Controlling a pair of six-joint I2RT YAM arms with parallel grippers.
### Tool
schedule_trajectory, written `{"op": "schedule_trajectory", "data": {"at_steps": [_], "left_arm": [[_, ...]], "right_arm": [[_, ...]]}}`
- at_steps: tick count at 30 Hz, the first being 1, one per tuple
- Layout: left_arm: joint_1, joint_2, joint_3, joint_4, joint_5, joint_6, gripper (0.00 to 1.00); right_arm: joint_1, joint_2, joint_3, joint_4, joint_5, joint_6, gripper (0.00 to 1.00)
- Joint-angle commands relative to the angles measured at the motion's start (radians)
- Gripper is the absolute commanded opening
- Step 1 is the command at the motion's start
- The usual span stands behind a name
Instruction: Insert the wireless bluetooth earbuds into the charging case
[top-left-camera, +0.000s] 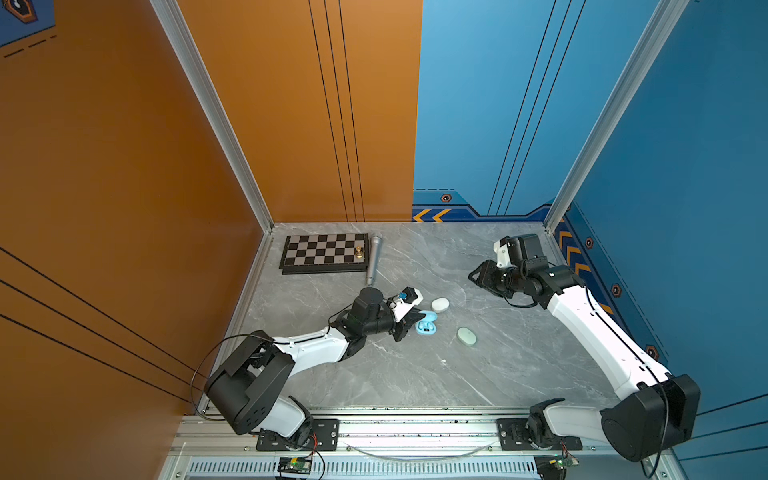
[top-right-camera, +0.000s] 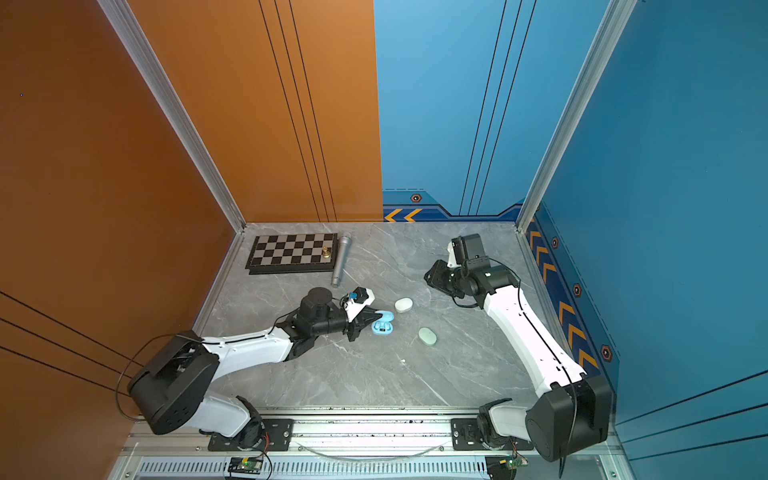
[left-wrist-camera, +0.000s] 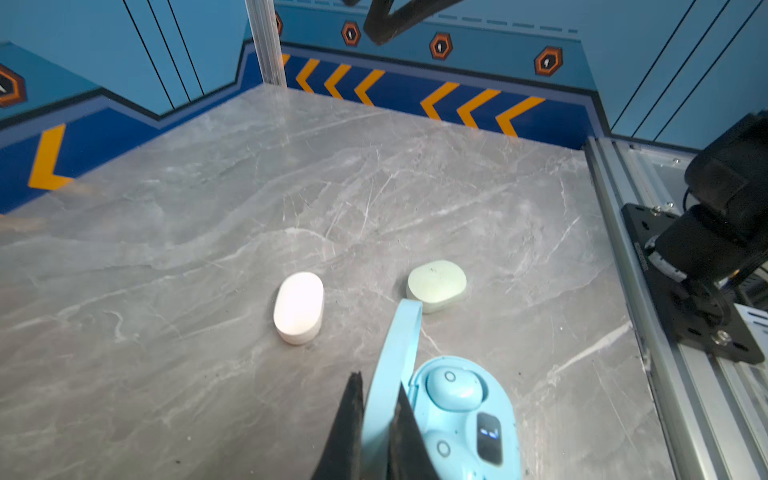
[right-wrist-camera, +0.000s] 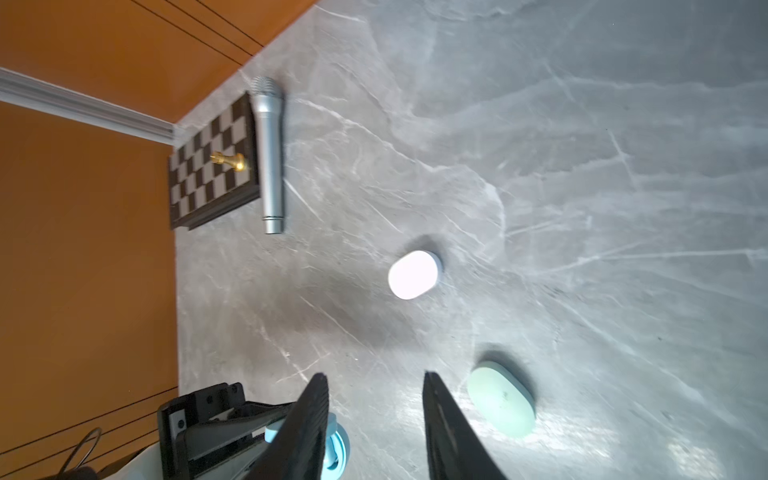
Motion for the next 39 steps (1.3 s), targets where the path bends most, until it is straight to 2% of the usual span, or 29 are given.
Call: {"op": "schedule_trajectory", "data": {"at_steps": [1,5,15,20,29,35,36,39], "left_arm": [[-0.026,0.061,-0.017,0.111,-0.082,0.04,0.0],[-0.05,0.151,-0.012,0.175,-0.144,0.035,0.0],[-0.08,0.332,0.013,0.311,-0.23,-0.024,0.0],[-0.085,0.361,0.026,0.336,-0.235,-0.038,0.1],[-0.086,0.282,0.0,0.336,-0.248,-0.039,0.48],[-0.061,0.093,-0.072,0.306,-0.32,-0.078,0.75],[-0.051,0.045,-0.08,0.278,-0.33,-0.092,0.98],[-0.032,-0.094,-0.091,0.14,-0.359,-0.101,0.98]], "right_arm": [[0.001,-0.001,-0.045,-0.085,0.074,0.035,0.4],[0.004,0.017,-0.066,-0.1,0.075,0.041,0.4],[0.003,0.113,0.002,-0.185,0.056,-0.076,0.41],[0.0,0.135,0.019,-0.19,0.047,-0.102,0.41],[0.011,0.193,0.068,-0.187,0.046,-0.166,0.41],[0.088,0.298,0.153,-0.138,0.079,-0.236,0.42],[0.105,0.325,0.167,-0.123,0.086,-0.243,0.42],[0.158,0.41,0.211,-0.097,0.111,-0.264,0.42]]}}
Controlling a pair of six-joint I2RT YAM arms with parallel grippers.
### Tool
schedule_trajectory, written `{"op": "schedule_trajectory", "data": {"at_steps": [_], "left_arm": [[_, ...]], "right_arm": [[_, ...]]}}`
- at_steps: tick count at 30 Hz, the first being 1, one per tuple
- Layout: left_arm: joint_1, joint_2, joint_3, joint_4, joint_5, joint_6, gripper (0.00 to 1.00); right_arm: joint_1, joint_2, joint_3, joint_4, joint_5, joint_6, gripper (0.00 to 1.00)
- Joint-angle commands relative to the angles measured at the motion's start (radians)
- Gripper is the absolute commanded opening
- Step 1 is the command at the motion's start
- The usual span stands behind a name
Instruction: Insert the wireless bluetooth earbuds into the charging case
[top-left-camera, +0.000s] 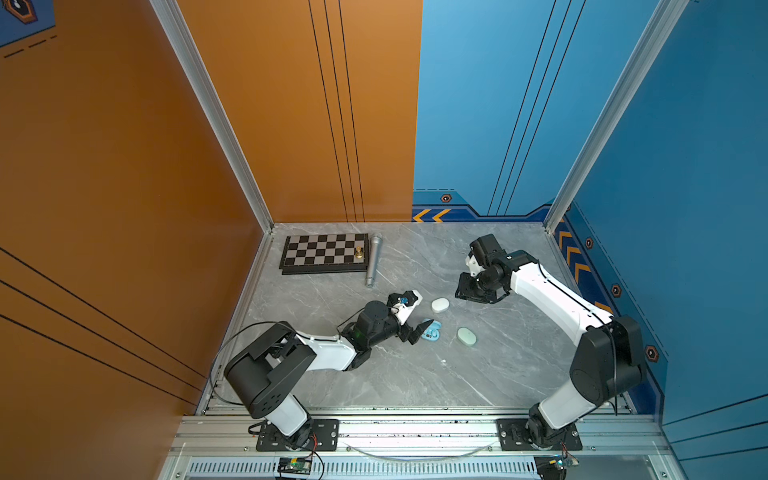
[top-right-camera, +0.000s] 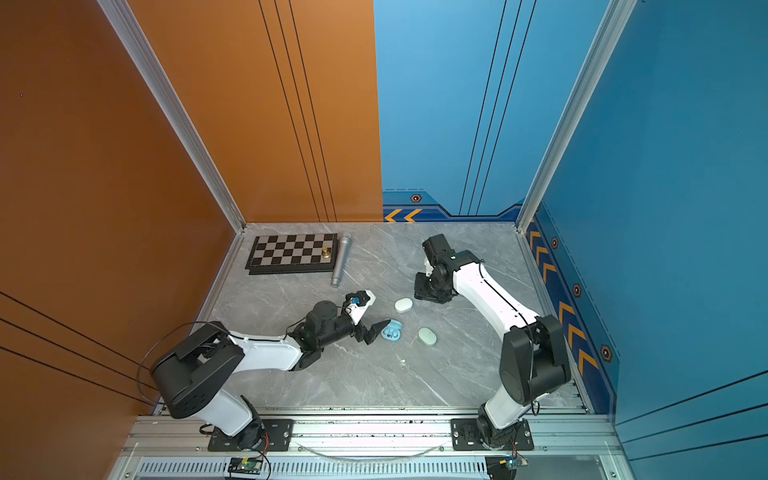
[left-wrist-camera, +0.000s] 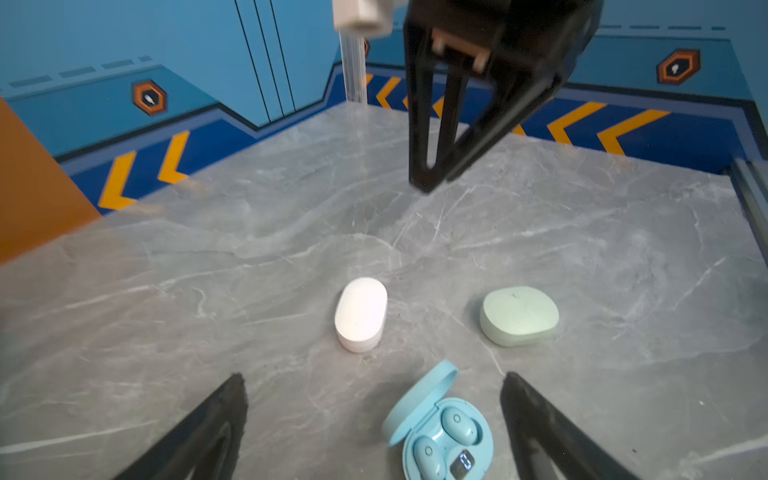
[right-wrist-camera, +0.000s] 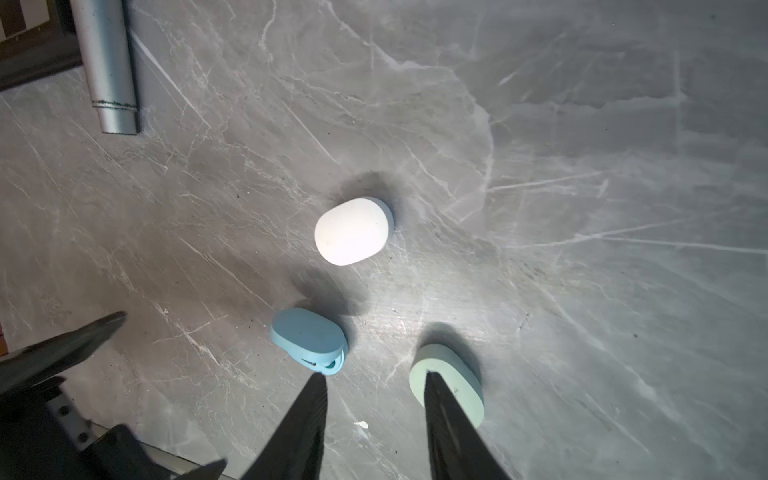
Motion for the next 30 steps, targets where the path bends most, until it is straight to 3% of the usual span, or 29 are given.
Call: {"op": "schedule_trajectory", "data": {"at_steps": [1,7,15,24,30], "left_arm": [[0.023,-0.141,-0.013,-0.172,-0.065,-0.023,0.98],[0.05,-0.389,-0.016,-0.448,-0.15,0.001,0.98],[0.069,-0.63,-0.022,-0.725,-0.212,0.033,0.98],[0.132,-0.731,-0.031,-0.832,-0.346,-0.015,0.98],[0.259,-0.717,-0.057,-0.807,-0.484,-0.136,0.98]], "right_arm": [[0.056,0.089,0.053,0.038,0.057,-0.061,0.42],[0.15,0.202,0.077,0.062,0.116,-0.09,0.42],[0.218,0.19,-0.041,0.125,0.154,-0.085,0.41],[0.291,0.052,-0.148,0.139,0.205,-0.065,0.4],[0.216,-0.083,-0.17,0.285,0.179,-0.099,0.41]]}}
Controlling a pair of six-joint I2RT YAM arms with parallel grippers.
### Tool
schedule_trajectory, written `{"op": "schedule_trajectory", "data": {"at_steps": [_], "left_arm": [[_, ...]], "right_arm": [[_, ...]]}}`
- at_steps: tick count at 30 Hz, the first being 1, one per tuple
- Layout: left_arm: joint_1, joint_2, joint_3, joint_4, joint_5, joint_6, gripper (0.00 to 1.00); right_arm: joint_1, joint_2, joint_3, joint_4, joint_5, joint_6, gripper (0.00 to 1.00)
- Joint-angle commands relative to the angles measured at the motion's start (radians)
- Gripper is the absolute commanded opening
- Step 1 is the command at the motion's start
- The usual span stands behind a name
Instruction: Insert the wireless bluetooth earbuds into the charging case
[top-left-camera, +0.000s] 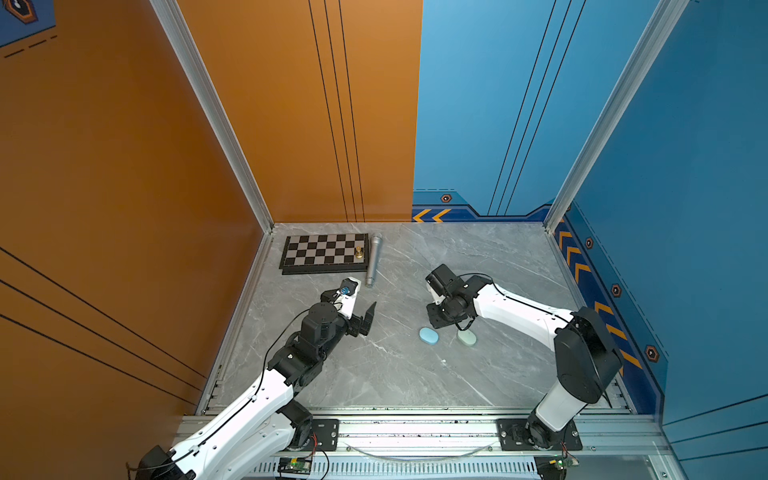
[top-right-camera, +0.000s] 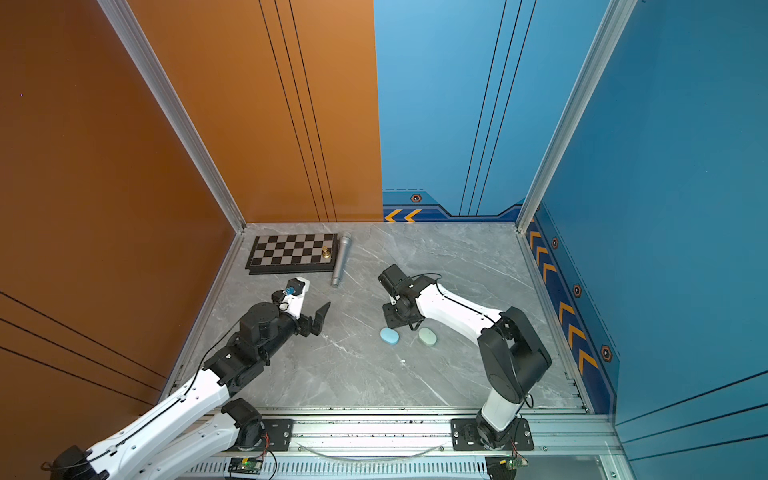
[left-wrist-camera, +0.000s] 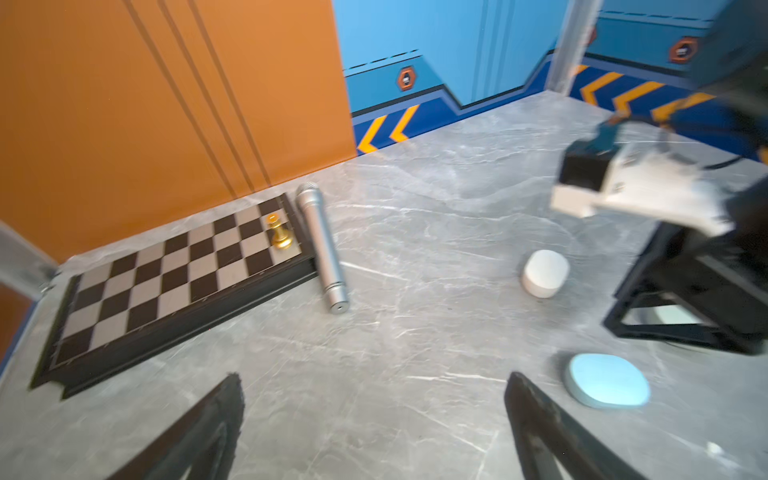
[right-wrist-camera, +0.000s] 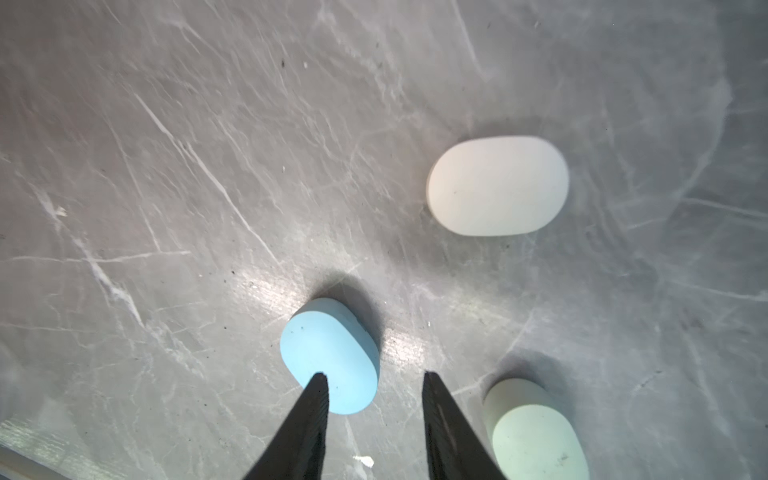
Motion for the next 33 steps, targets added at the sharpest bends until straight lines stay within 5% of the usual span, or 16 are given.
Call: {"op": "schedule_trajectory", "data": {"at_steps": [1,12,17,30,33], "left_arm": [[0.08,0.006,-0.035,0.01,-0.112,-0.077,0.98],[0.415,0.088,-0.191,0.205,-0.079,-0.074,0.98],[0.497,0.188,-0.258,0.391,-0.008,-0.057,0.98],[0.531,0.757,-0.119,0.864,0.221,0.008,0.98],[0.549,0.748,-0.117,0.829,0.2,-0.019,0.98]], "right_arm": [[-0.077,-0.101,-0.029,0.159,0.009,-0.039,0.41],[-0.57,-0.373,-0.539,0.926,-0.062,-0.217,0.4],[-0.638,-0.347,-0.719,1.12,-0.049,-0.349,0.43],[-0.75,-0.145,-0.773,1.435,-0.244,-0.318,0.47],[-0.75,-0.159,-0.847,1.563,-0.205,-0.305,0.52]]}}
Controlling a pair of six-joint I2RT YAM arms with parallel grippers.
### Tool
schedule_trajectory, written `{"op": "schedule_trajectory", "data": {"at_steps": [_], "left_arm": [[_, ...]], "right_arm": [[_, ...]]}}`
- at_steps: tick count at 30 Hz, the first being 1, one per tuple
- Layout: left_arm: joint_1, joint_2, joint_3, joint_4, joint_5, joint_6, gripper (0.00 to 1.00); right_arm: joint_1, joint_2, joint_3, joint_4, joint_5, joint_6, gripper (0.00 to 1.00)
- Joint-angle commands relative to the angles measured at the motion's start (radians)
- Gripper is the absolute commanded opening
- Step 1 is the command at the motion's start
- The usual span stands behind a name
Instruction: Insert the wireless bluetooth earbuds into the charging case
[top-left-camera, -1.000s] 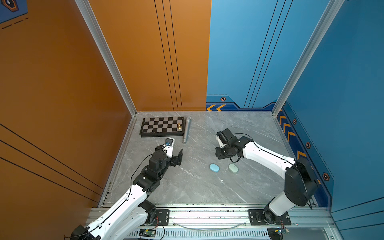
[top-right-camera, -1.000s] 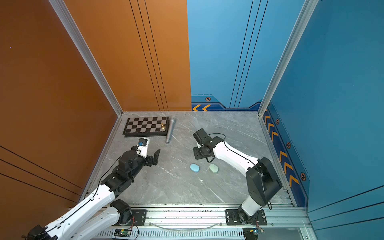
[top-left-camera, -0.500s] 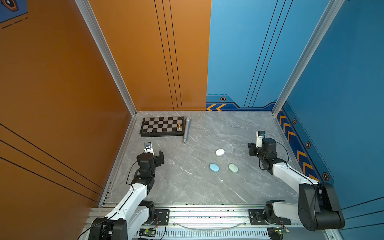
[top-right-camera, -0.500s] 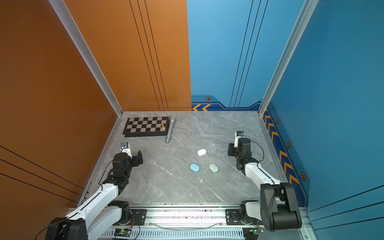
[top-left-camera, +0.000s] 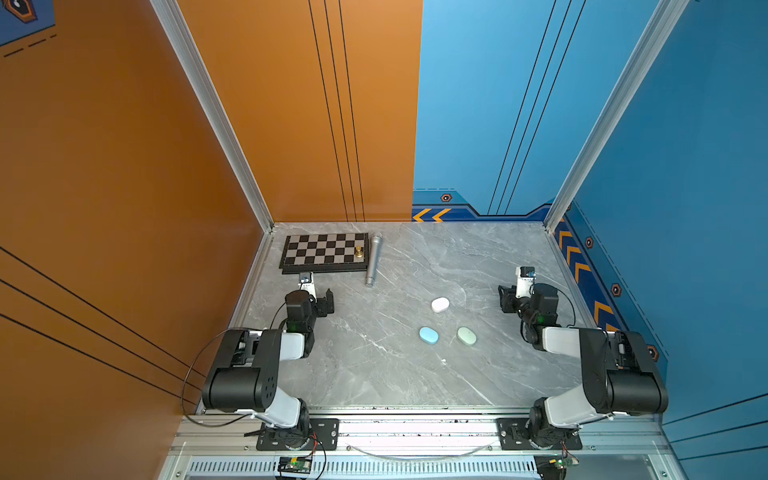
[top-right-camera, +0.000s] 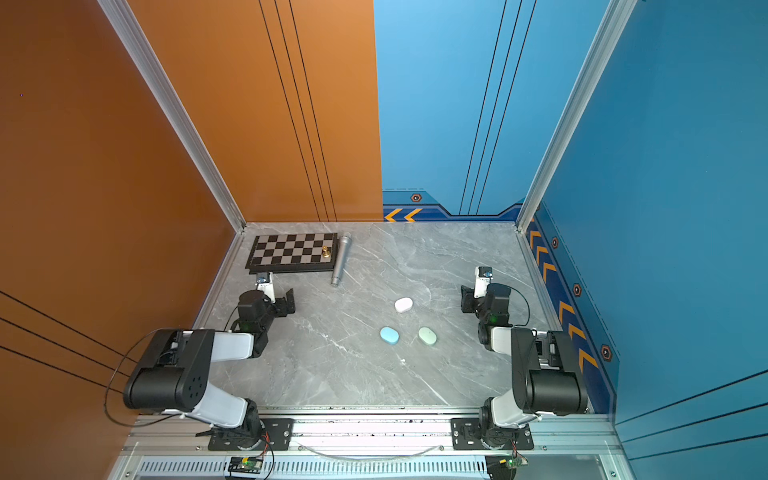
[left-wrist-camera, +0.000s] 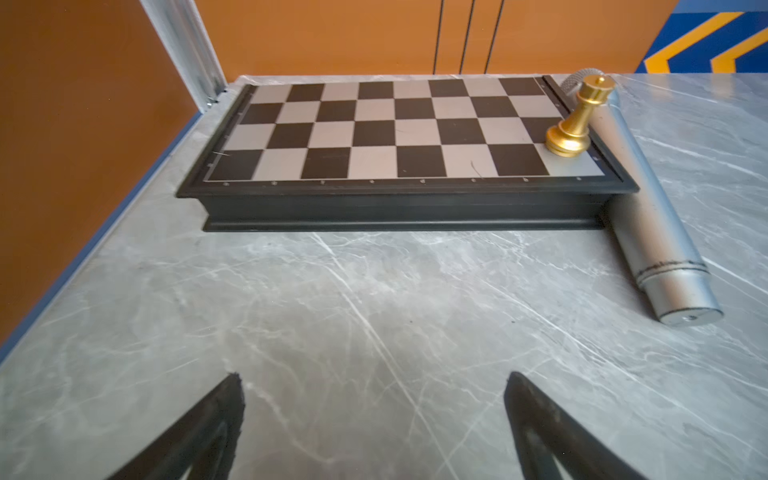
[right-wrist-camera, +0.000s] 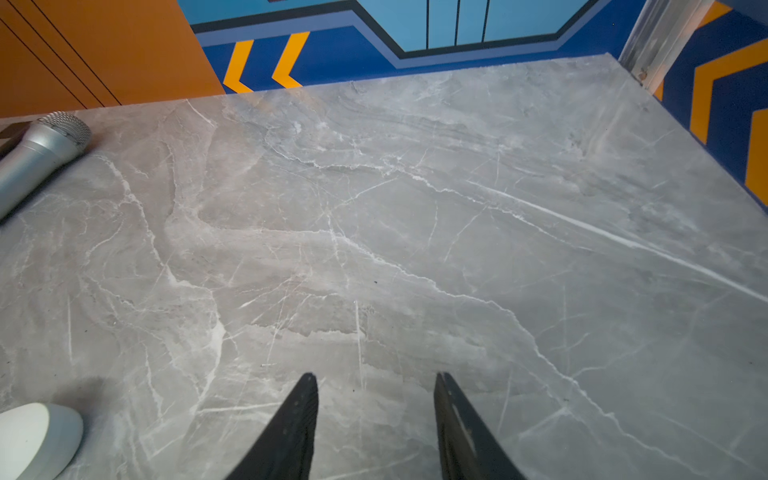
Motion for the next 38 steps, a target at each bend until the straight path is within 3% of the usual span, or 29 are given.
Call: {"op": "schedule_trajectory", "data": {"at_steps": [1,3,4,5,7,9,11,38], "left_arm": [[0.012,0.001,-0.007,0.106,0.05,-0.006,0.98],[0.01,0.011,-0.007,0.12,0.046,0.002,0.98],[0.01,0.01,-0.01,0.12,0.046,0.001,0.98],[0.008,0.012,-0.007,0.12,0.044,0.003,0.98],[-0.003,0.013,0.002,0.108,0.02,0.011,0.98],[-0.022,0.012,0.005,0.097,-0.018,0.022,0.98],[-0.026,0.009,0.003,0.097,-0.022,0.024,0.98],[-0.027,0.009,0.002,0.097,-0.026,0.025,0.98]], "right_arm": [[0.003,-0.01,-0.076,0.196,0.014,0.011,0.58],[0.021,0.058,-0.105,0.332,0.068,0.021,0.64],[0.014,0.068,-0.092,0.305,0.061,0.03,0.67],[0.017,0.024,-0.058,0.156,0.076,0.007,0.7],[0.062,0.052,-0.057,0.215,0.176,0.005,0.81],[0.062,0.028,-0.041,0.136,0.18,-0.008,0.88],[0.06,0.039,-0.046,0.172,0.177,0.002,1.0],[0.084,0.041,-0.044,0.164,0.254,-0.003,1.0]]}}
